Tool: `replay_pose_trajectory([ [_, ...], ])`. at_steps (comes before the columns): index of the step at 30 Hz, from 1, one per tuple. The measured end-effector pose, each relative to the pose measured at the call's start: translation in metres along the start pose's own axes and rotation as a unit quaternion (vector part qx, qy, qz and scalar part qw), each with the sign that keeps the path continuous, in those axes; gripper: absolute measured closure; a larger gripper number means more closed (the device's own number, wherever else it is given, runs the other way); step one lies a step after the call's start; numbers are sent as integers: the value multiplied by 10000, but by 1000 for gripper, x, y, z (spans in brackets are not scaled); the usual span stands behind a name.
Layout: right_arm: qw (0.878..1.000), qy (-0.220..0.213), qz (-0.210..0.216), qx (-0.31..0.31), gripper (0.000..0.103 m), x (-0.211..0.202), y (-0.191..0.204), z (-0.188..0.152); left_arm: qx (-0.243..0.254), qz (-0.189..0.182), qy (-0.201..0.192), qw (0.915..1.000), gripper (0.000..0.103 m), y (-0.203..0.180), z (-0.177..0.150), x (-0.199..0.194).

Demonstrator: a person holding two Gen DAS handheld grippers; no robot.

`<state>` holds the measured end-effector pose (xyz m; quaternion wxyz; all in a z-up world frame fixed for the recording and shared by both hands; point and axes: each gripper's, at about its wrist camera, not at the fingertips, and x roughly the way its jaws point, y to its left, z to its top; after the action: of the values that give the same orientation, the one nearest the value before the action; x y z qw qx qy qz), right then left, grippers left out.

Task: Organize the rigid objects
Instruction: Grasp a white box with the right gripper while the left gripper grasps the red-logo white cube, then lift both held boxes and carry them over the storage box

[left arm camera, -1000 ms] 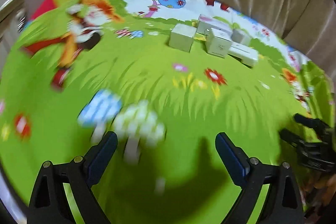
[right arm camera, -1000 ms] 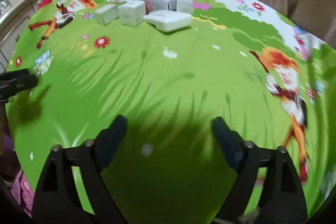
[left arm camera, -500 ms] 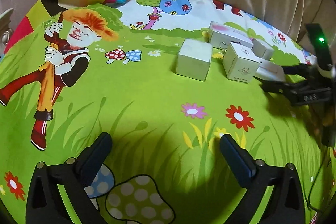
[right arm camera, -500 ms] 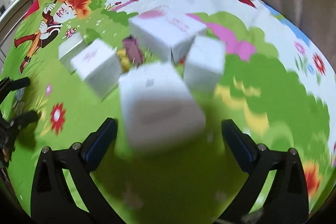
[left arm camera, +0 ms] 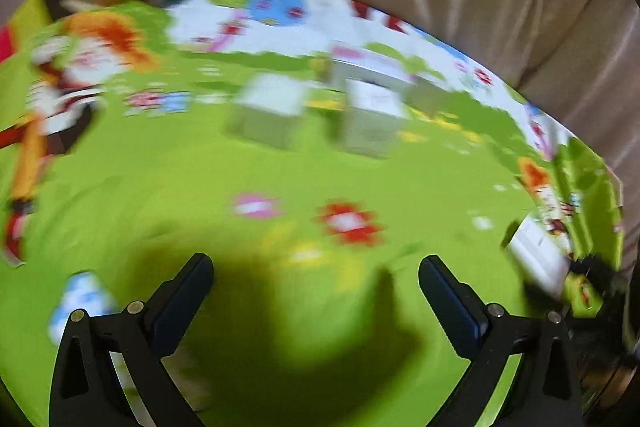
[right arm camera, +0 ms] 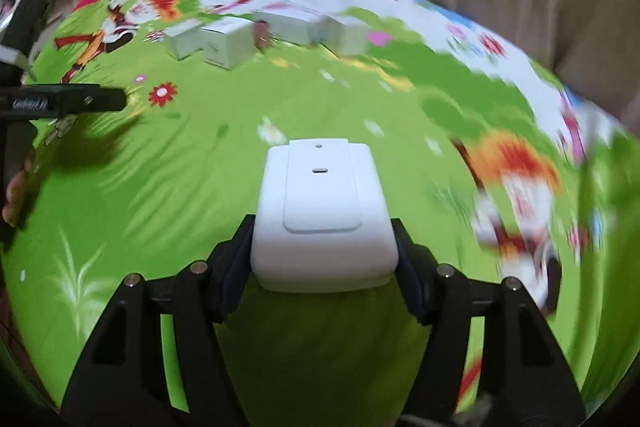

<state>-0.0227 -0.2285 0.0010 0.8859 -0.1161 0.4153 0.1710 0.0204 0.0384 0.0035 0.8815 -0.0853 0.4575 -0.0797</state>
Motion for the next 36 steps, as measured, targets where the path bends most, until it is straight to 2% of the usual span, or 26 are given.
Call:
replay_pose_trajectory([
  [1, 9999, 19, 15, 116, 36, -3, -4, -4, 91, -34, 87, 9999, 0, -14, 9, 11],
  [3, 9998, 38, 27, 177, 36, -3, -6, -3, 164, 211, 139, 9995, 0, -33, 28, 33],
  [6, 9997, 63, 53, 248, 36, 1, -5, -1, 161, 432, 8, 9989, 1, -47, 56, 58],
  [8, 9995, 68, 107, 304, 36, 2, -7, -2, 272, 759, -80, 9967, 3, -52, 69, 71],
  [9, 9995, 68, 96, 296, 36, 2, -7, -2, 301, 904, -20, 9955, 15, -52, 74, 79],
  [10, 9995, 66, 91, 293, 36, 1, -8, -3, 363, 1026, -59, 9940, 45, -53, 75, 78],
  [11, 9996, 47, 87, 266, 36, 0, -7, -3, 499, 899, -101, 9947, 60, -56, 72, 72],
  [12, 9996, 43, 73, 259, 36, 1, -7, -3, 624, 626, -55, 9961, 62, -58, 66, 63],
  [13, 9996, 42, 71, 262, 36, 1, -7, -3, 632, 210, -33, 9978, 62, -59, 53, 47],
  [15, 9996, 46, 94, 278, 36, 2, -8, -3, 686, 132, -191, 9974, 62, -59, 22, 16],
  [19, 9995, 50, 121, 304, 35, 4, -9, -3, 810, -51, -88, 9967, 62, -48, -38, -27],
  [21, 9994, 52, 130, 313, 35, 4, -9, -3, 1100, 103, -28, 9939, 61, -43, -59, -33],
  [23, 9994, 53, 142, 326, 35, 4, -9, -3, 1378, 324, -131, 9898, 60, -43, -67, -38],
  [24, 9994, 53, 139, 325, 35, 4, -9, -3, 1441, 346, -154, 9888, 55, -44, -66, -37],
  [27, 9994, 52, 140, 328, 35, 4, -9, -3, 1348, 429, -7, 9900, 13, -41, -63, -29],
  [28, 9993, 52, 137, 331, 35, 4, -9, -3, 1300, 428, 0, 9906, 13, -41, -62, -29],
  [32, 9993, 54, 108, 355, 35, 4, -8, -3, 1137, 266, -120, 9931, 17, -33, -59, -30],
  [33, 9993, 54, 101, 361, 35, 3, -8, -4, 1061, 361, -210, 9935, 32, -30, -60, -33],
  [34, 9993, 53, 97, 366, 35, 3, -8, -4, 998, 476, -300, 9934, 60, -30, -61, -34],
  [35, 9993, 52, 93, 366, 35, 3, -8, -4, 945, 552, -384, 9933, 62, -29, -62, -36],
  [36, 9993, 49, 85, 366, 35, 3, -7, -4, 900, 457, -412, 9940, 62, -27, -63, -38],
])
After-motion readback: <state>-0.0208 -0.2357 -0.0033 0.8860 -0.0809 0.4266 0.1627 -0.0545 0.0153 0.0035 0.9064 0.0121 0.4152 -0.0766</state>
